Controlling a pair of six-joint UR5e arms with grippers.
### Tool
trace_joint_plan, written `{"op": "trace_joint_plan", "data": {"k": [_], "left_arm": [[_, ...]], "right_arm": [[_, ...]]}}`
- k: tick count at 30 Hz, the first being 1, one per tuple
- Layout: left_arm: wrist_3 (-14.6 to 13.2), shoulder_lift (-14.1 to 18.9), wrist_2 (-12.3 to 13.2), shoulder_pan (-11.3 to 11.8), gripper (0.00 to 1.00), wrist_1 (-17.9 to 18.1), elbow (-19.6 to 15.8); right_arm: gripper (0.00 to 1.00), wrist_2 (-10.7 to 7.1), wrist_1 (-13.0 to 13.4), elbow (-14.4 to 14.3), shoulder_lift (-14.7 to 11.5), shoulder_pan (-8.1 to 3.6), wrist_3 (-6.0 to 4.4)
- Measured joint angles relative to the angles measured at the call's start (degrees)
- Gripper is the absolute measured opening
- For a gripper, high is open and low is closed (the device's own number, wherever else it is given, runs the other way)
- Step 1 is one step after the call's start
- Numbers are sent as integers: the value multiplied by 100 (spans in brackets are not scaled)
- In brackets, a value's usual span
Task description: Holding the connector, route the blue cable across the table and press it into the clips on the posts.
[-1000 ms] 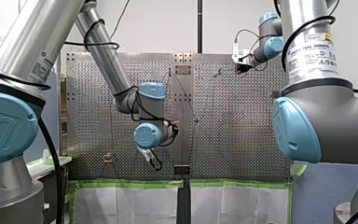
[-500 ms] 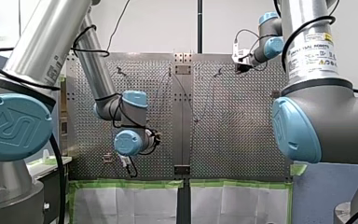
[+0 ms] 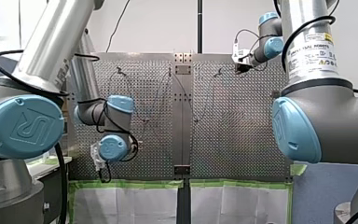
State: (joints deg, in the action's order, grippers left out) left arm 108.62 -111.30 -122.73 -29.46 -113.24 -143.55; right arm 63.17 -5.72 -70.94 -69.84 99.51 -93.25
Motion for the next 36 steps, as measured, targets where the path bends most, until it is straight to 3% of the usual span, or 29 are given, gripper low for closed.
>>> {"op": "trace_joint_plan", "data": {"k": [11,36], "left_arm": [[-495,0,8,50,100,346,-375],[-524,0,8,52,100,372,-382]], "right_arm": [[0,114,1,-4,0,-17,4],[0,118,1,-5,0,-24,7]]}}
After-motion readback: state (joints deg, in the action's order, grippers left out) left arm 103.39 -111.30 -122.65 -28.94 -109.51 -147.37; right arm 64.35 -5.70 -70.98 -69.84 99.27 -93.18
